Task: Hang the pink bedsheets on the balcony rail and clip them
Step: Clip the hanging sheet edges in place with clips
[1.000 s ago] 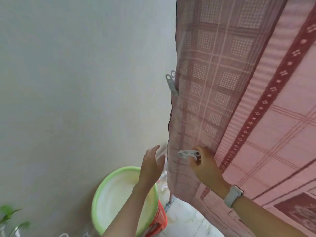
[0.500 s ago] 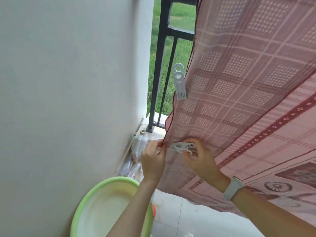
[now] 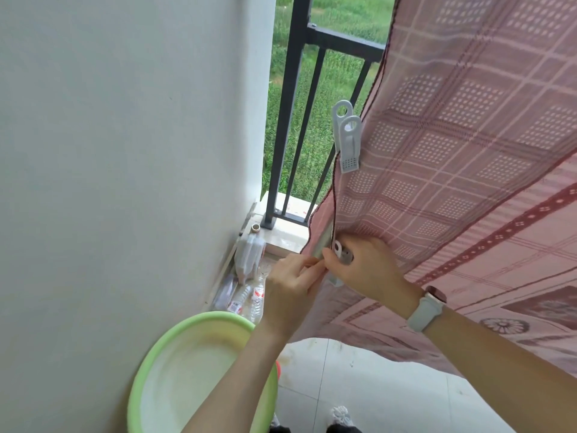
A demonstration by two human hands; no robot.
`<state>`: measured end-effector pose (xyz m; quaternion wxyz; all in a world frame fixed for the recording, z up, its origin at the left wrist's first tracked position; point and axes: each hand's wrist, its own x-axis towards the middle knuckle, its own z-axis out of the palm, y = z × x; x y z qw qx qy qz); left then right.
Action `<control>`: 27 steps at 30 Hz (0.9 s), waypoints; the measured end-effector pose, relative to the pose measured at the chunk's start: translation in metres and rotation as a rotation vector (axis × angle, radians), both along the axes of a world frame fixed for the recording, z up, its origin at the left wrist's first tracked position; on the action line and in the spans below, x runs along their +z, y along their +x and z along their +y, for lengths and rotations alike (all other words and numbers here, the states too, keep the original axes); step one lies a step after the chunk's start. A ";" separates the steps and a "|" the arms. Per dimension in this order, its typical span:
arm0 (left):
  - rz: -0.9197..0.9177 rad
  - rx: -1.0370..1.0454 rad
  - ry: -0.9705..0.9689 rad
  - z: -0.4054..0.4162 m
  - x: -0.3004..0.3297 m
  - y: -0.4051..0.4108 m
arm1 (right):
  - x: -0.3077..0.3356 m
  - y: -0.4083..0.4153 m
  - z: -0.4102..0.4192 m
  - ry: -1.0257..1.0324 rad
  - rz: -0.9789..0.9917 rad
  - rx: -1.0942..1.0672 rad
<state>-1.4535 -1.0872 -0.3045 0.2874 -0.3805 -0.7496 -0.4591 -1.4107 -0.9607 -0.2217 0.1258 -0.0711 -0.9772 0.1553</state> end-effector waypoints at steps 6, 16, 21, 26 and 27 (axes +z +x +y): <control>-0.817 -0.194 0.103 -0.001 0.005 -0.022 | -0.007 0.004 0.001 -0.061 0.110 0.000; -0.979 -0.201 0.191 0.007 0.005 -0.043 | -0.011 0.003 -0.005 0.182 0.162 0.044; -1.079 -0.290 0.229 0.003 0.002 -0.039 | -0.009 0.005 -0.004 0.345 0.005 0.104; -1.137 -0.430 0.195 0.002 0.005 -0.035 | -0.008 0.008 0.007 0.400 -0.092 0.153; -1.139 -0.411 0.186 0.003 0.001 -0.034 | -0.005 0.008 0.009 0.381 -0.126 0.184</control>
